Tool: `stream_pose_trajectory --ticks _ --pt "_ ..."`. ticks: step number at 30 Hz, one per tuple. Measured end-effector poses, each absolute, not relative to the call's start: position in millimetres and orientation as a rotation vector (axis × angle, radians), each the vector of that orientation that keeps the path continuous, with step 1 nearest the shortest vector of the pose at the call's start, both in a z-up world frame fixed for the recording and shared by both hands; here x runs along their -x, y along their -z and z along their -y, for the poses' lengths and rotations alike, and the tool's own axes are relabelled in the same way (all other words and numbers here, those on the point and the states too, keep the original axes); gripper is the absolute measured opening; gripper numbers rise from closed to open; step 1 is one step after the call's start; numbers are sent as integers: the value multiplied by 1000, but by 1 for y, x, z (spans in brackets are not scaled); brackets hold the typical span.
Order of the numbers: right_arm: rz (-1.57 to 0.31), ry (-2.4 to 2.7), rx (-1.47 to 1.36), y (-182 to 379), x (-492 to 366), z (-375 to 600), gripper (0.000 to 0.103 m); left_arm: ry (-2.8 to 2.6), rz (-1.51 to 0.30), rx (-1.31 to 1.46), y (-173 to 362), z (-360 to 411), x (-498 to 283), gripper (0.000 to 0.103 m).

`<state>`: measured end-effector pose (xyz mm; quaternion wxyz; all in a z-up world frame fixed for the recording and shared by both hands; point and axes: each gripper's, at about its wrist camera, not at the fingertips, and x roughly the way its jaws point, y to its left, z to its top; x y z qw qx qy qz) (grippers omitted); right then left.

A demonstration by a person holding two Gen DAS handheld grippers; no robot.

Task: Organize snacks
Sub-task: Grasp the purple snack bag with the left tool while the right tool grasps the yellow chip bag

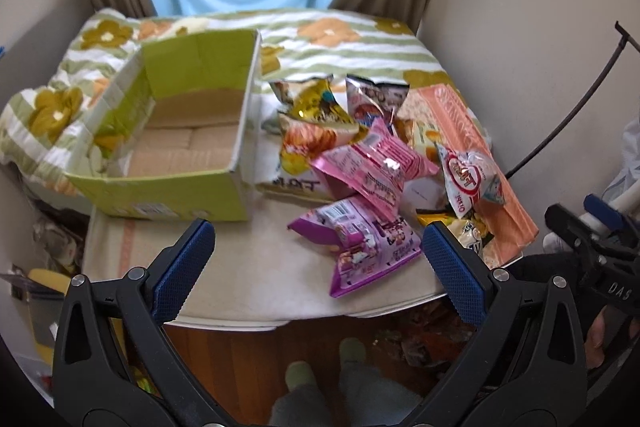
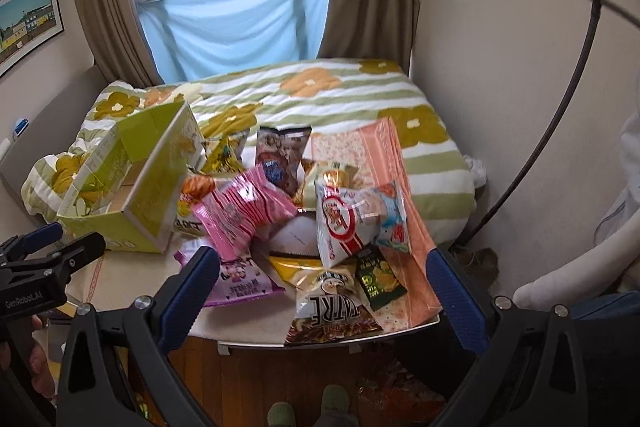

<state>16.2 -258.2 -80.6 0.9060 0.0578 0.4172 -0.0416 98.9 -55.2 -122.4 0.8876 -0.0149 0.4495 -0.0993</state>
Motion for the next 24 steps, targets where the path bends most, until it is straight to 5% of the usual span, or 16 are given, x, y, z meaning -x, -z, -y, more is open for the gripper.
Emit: stream_pose_trajectory --ticks 11,24 --pt "-1085 -68 -190 184 -56 286 103 158 -1176 100 218 108 -152 103" --pt "-1184 -207 -126 233 -77 277 103 74 -1278 53 263 144 -184 103"
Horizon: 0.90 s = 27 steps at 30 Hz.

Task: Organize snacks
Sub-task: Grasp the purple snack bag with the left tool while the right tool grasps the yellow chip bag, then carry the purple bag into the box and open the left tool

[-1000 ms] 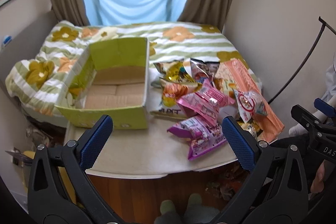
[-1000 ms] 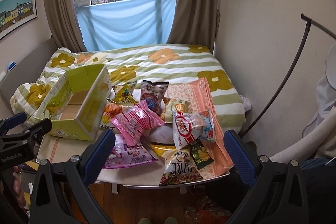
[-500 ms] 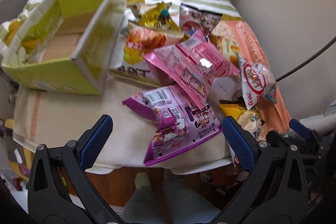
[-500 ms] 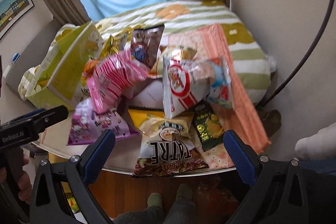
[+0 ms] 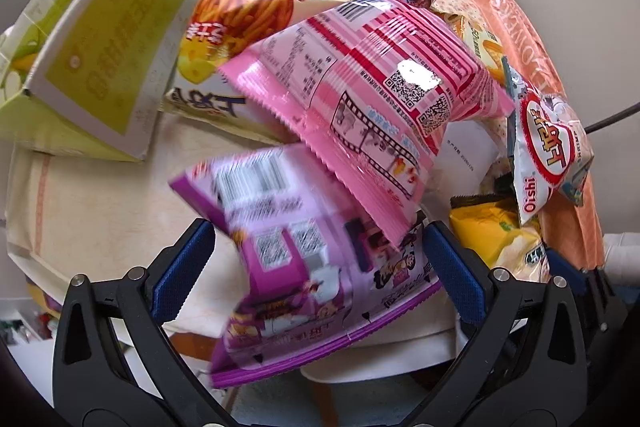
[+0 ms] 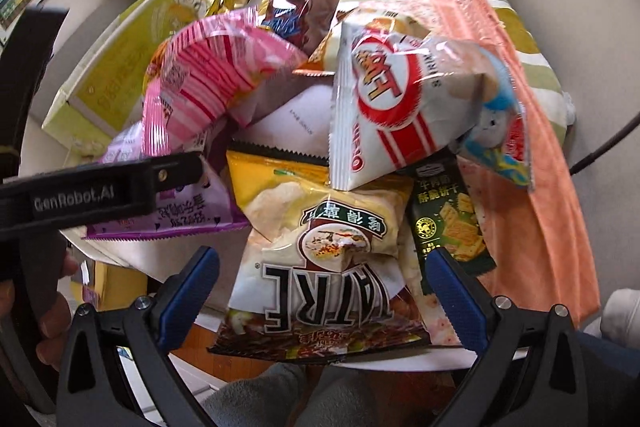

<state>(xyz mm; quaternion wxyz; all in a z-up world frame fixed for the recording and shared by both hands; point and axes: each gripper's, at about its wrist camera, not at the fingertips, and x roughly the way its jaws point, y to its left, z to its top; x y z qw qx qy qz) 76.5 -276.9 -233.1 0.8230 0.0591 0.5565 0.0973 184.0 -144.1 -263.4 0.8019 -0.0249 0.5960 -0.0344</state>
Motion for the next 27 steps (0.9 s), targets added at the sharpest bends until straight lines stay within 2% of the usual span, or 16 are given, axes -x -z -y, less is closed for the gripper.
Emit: stream_pose_trajectory --ticks 6,7,8,10,12,14,22,27 --pt "-1218 -242 -112 243 -81 275 103 67 -1289 83 274 149 -190 101" --pt "-1220 -245 -109 244 -81 275 103 75 -1294 105 276 147 -190 97" --pt "-1222 -245 -105 245 -83 275 103 82 -1302 128 279 145 -189 85" --pt "-1223 -250 -104 246 -83 276 101 79 -1302 141 282 140 -186 81" --pt "-1227 -253 -105 248 -86 276 97 84 -1290 155 281 134 -182 68" --pt "-1235 -261 -115 250 -90 276 93 88 -1289 167 280 128 -179 62" --pt "-1230 -236 -122 251 -92 269 70 92 -1268 173 269 109 -160 55" --pt "-1214 -216 -150 243 -87 270 64 92 -1252 177 258 94 -151 54"
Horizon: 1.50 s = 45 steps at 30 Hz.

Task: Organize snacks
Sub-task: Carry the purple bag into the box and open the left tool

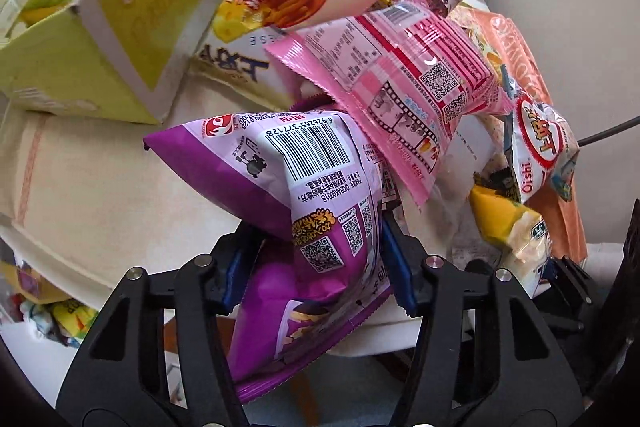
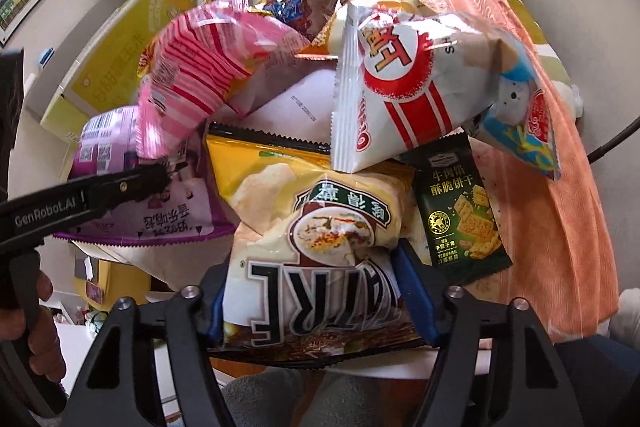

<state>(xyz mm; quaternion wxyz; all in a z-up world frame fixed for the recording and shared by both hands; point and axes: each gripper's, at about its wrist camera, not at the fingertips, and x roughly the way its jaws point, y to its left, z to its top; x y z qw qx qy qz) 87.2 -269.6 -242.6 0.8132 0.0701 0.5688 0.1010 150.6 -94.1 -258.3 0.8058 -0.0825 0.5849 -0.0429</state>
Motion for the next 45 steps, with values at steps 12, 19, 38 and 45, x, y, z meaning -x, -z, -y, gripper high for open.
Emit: stream_pose_trajectory --ticks 12,19,38,45 --pt "-1127 -203 -158 196 -61 232 63 127 -1182 175 218 57 -121 53" --pt "-1052 -175 -142 158 -56 205 63 155 -1103 185 185 31 -113 53" --pt "-904 -255 -71 56 -112 88 63 66 -867 181 83 -118 -137 53" --pt "-897 -379 -32 54 -156 34 63 -36 -874 216 86 -158 -179 53"
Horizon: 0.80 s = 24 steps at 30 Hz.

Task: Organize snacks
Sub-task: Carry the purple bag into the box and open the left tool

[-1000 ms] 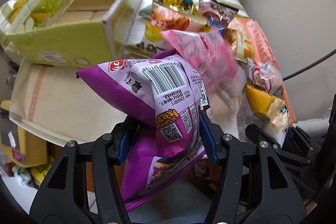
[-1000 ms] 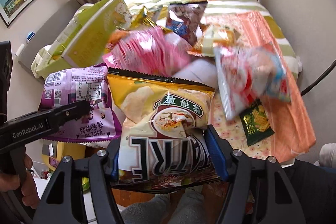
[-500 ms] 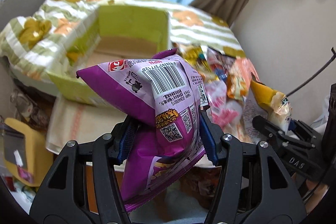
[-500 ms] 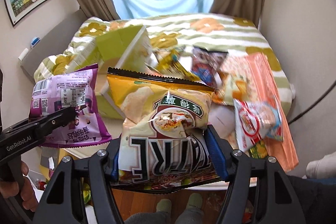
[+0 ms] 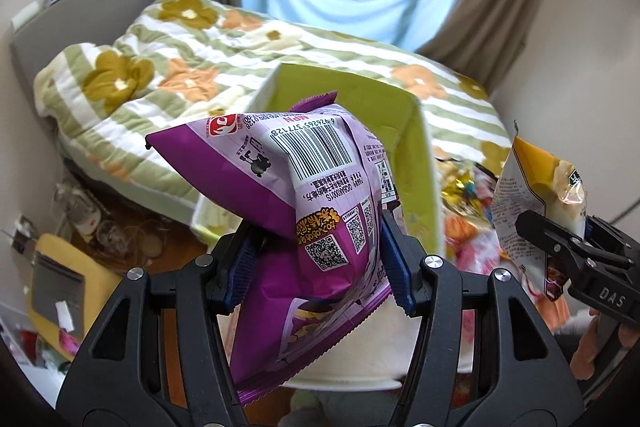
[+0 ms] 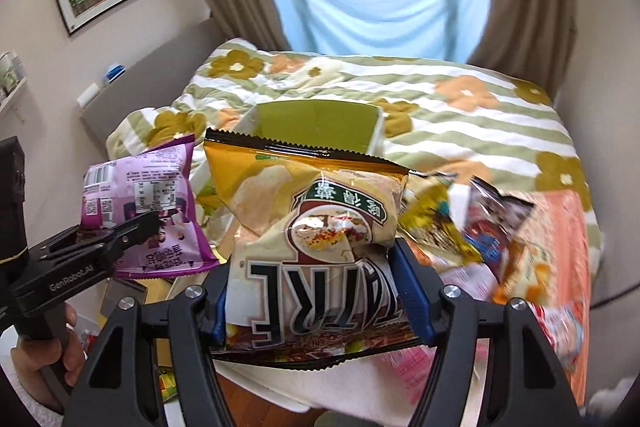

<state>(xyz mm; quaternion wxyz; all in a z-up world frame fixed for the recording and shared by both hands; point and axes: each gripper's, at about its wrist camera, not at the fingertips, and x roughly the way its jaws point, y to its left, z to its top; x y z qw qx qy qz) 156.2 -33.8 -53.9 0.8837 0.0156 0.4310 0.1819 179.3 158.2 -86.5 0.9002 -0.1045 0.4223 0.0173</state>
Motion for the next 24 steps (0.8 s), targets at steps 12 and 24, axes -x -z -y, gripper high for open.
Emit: stream_pose_trajectory --ticks 12,24 --pt "-999 -501 54 94 -230 -14 63 -128 -1050 207 145 -168 -268 53" --pt "-1061 -411 9 112 -256 -32 63 -33 -1152 107 180 -169 -297 101"
